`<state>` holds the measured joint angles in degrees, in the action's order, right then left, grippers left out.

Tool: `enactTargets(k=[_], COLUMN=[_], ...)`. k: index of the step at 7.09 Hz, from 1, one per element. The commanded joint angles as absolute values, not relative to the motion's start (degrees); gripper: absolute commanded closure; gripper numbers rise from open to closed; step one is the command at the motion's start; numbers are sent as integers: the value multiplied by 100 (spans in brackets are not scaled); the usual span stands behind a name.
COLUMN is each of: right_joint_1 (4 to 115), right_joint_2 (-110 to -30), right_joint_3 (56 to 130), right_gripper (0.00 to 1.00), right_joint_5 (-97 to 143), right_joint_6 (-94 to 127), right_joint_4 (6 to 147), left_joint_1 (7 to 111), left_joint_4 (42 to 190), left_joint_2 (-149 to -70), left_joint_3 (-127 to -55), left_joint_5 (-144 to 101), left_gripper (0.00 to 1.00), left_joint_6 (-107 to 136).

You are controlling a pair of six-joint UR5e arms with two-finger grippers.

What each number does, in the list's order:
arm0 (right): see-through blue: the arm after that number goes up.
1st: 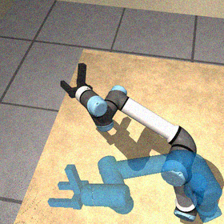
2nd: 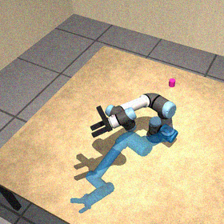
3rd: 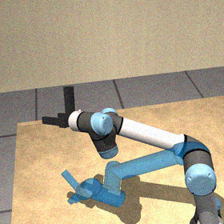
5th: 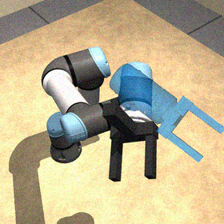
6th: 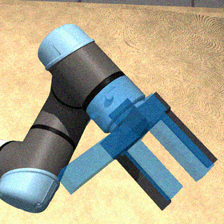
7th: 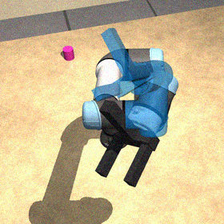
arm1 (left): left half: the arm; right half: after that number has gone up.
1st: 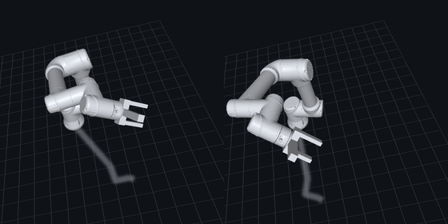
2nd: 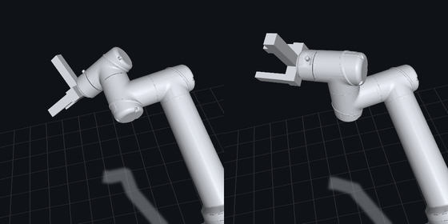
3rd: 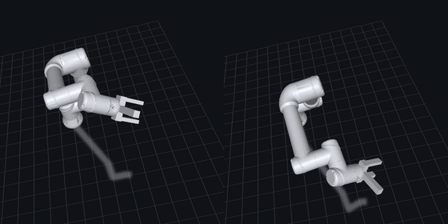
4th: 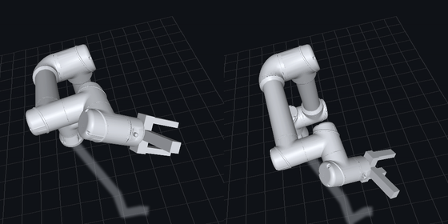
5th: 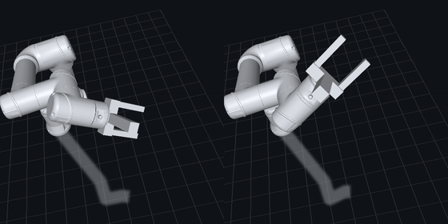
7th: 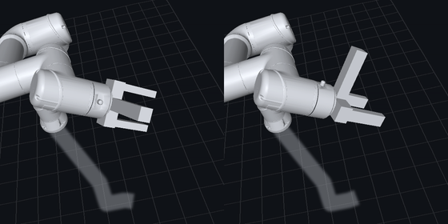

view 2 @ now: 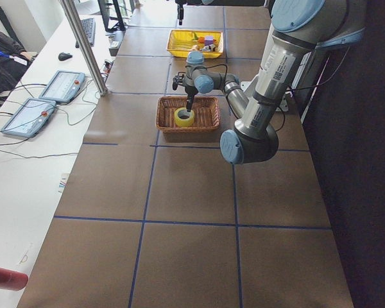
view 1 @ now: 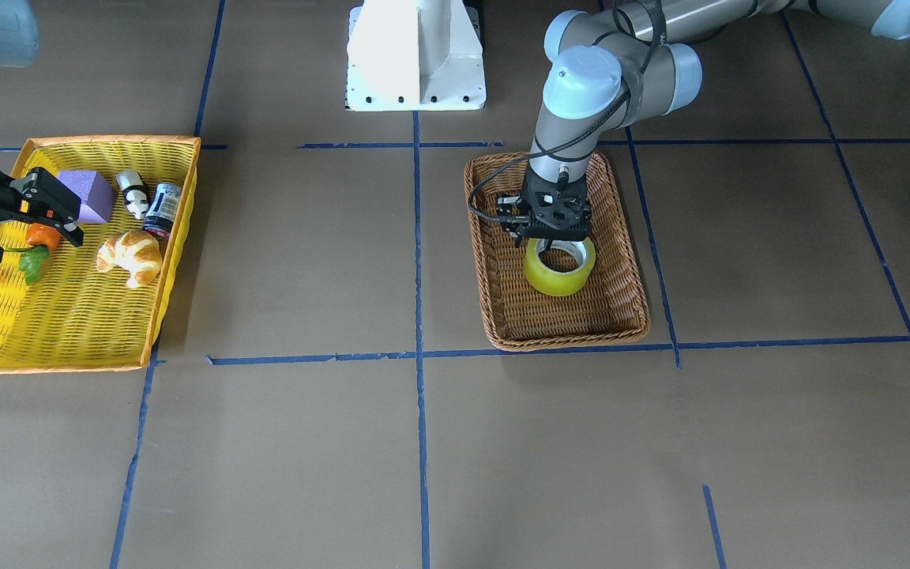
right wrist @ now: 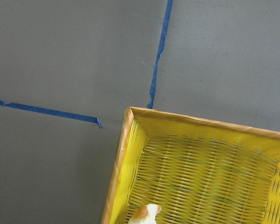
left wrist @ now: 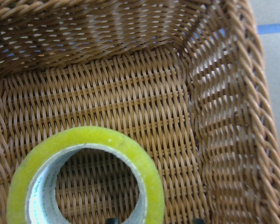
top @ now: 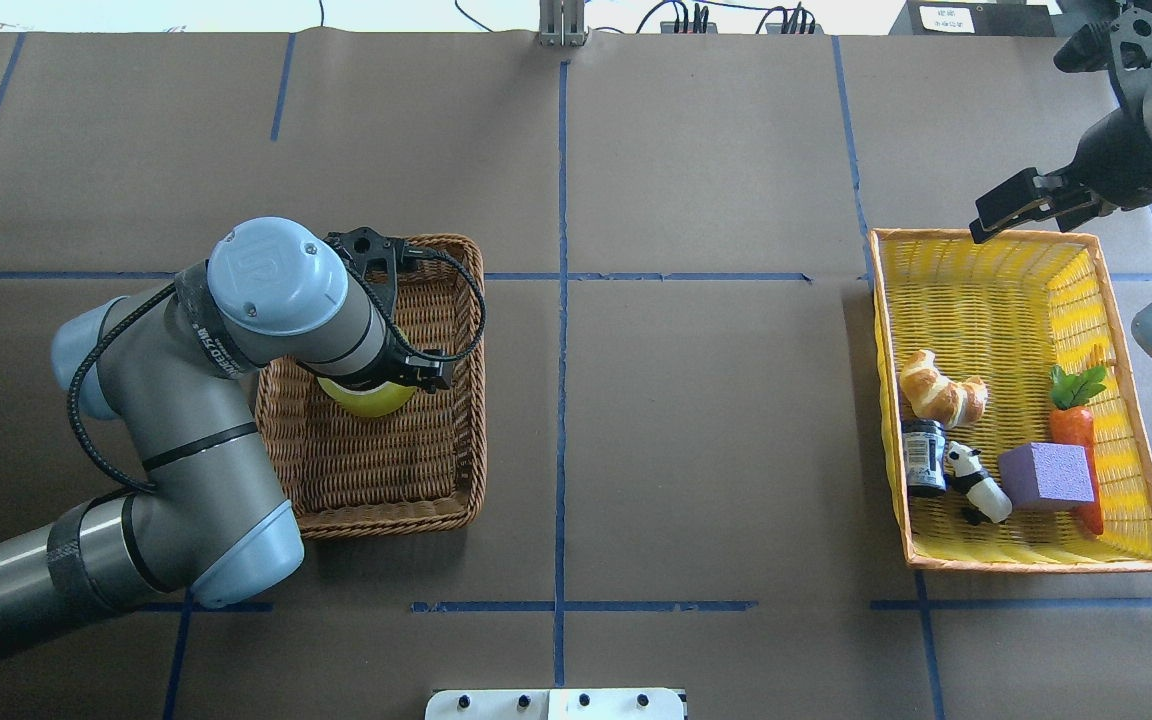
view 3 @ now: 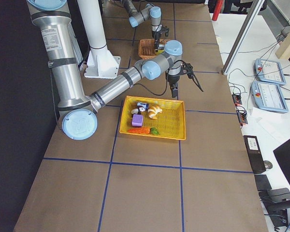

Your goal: Move tape to another basket

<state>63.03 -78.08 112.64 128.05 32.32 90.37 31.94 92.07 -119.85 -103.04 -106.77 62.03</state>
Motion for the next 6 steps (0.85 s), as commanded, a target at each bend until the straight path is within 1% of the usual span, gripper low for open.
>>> enactTargets(k=[1,2,3,4,5,6], right_joint_1=[6354,6476,6756,7046,7510,8028], right_joint_2=[-7953,-8163,-8383,-8594,-8770,-8911], right_joint_3=[11259,11233,11145,10979,10577,10138], right_gripper=[0,0,0,0,0,0], right_joint_5=[12806,12797,12806,13049,13522,13787], right_joint_6=[3034,2580,1984,1456,806,-96], right_joint_4=[9053,9053,9035,9035,8992,8983], left_joint_1=[3269,3435,3880,4476,5152,5612], left_joint_4=[8145,7617,7481,7523,7489,7523], left_joint_2=[-11971,-11971,-11945,-11527,-11261,-10832], left_joint_3=[-11009,-11387,-11608,-11776,-11821,-11804], left_joint_5=[-10696,-10722,-11201,-12085,-12598,-13021], left_gripper=[0,0,0,0,0,0], left_joint_6=[6153,5857,5462,5127,4367,3742])
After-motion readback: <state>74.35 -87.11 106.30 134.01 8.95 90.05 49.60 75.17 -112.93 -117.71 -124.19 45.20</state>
